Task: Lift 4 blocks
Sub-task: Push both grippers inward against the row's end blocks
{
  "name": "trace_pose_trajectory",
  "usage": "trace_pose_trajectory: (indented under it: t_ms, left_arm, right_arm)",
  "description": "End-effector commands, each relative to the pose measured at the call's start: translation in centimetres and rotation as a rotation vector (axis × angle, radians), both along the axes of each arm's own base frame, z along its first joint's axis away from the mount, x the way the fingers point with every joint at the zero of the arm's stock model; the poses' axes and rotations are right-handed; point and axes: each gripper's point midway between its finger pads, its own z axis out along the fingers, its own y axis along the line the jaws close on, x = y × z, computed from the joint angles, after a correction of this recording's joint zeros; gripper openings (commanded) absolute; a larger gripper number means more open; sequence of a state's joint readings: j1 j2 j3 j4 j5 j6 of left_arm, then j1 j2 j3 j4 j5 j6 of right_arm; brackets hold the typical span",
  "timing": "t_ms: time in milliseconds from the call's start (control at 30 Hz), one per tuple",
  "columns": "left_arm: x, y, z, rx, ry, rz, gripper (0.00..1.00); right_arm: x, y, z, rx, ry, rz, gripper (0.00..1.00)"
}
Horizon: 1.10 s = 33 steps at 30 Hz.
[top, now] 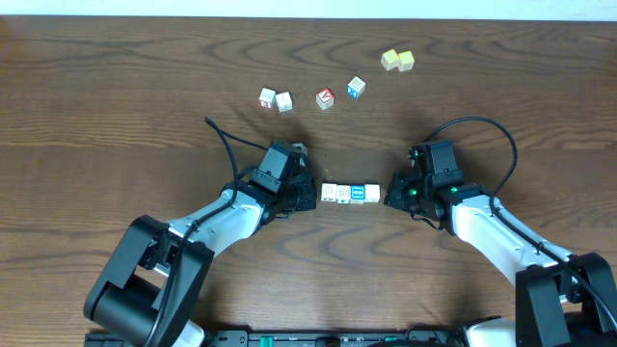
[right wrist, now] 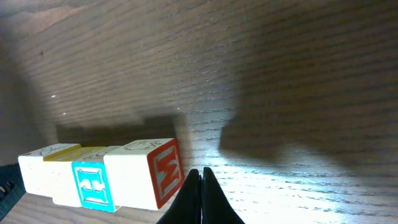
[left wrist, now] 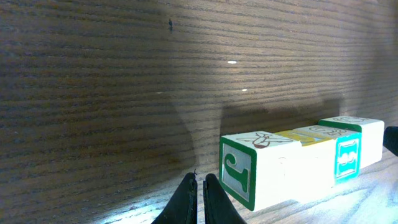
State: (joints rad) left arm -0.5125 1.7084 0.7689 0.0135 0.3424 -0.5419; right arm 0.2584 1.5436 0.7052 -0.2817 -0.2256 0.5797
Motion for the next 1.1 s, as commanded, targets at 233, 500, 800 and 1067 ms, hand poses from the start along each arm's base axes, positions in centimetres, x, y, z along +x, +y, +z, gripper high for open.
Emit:
trace_pose_trajectory:
  t_ms: [233, 500, 800, 1067]
  left_arm:
    - [-0.52, -0.13, -0.51, 0.001, 0.010, -0.029, 0.07]
    - [-0.52, -0.13, -0.51, 0.001, 0.010, -0.029, 0.07]
    - [-0.52, -0.13, -0.51, 0.001, 0.010, -0.029, 0.07]
    - [-0.79, -0.68, -0.25, -0.026, 0.011, -0.062, 0.07]
  right_arm:
    - [-0.70, 0.44, -0.58, 0.014, 0.002, 0.037, 0.01]
    - [-0.55, 0.75, -0.80, 0.030, -0.039, 0.069, 0.01]
    - [-0.15, 0.99, -0.38, 0.056, -0.066, 0.102, 0.01]
    - [-0.19, 1.16, -0.30, 0.068, -0.066, 0.110, 0.01]
